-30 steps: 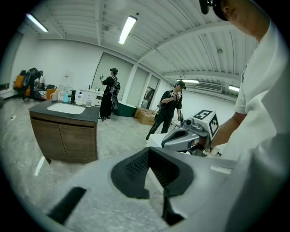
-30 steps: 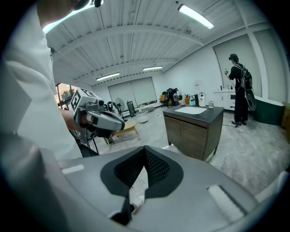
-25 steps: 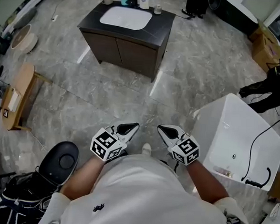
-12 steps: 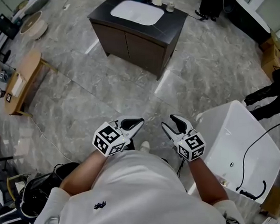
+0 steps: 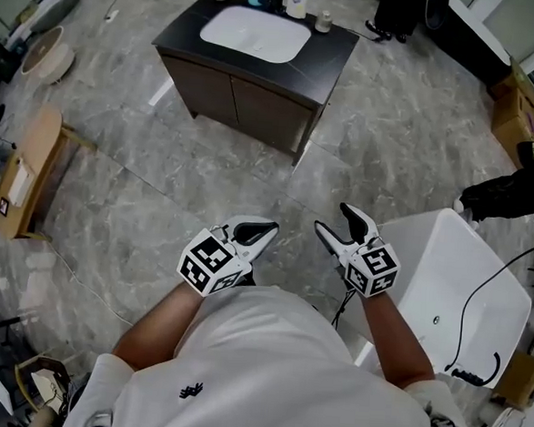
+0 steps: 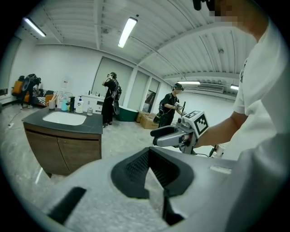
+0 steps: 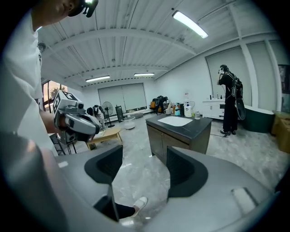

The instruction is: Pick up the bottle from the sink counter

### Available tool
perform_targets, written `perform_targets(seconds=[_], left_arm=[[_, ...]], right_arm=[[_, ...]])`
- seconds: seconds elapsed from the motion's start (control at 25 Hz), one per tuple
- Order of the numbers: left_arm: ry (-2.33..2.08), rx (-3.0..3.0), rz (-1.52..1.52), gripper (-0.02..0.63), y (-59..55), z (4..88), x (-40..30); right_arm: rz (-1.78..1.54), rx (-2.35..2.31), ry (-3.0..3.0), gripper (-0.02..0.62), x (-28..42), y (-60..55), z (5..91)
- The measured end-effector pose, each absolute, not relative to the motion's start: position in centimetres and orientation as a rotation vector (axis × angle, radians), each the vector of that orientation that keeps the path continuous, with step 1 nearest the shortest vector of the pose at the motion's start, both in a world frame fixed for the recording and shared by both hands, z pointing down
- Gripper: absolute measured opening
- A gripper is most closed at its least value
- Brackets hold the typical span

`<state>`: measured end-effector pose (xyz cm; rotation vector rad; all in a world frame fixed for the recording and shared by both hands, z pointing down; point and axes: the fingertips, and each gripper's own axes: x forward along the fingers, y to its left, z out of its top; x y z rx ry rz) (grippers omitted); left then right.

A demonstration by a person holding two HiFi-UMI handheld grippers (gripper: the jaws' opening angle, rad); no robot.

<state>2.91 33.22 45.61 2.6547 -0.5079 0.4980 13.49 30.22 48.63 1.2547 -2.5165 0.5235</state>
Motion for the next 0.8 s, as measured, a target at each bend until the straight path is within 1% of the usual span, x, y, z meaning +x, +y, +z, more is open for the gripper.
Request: perform_targets(seconds=[0.36,0.8], left_arm=[[-0.395,2.698,0.504,0.006,20.8,44.1,-0.7],[-0.410,2.695,0.464,0.006,10.5,43.6,-4.2]], right_arm=[[0.519,1.316,-2.448,0.316,10.4,16.1,48.3],[0.464,1.386,-2.386,0.311,9.8,3.7,47.9]])
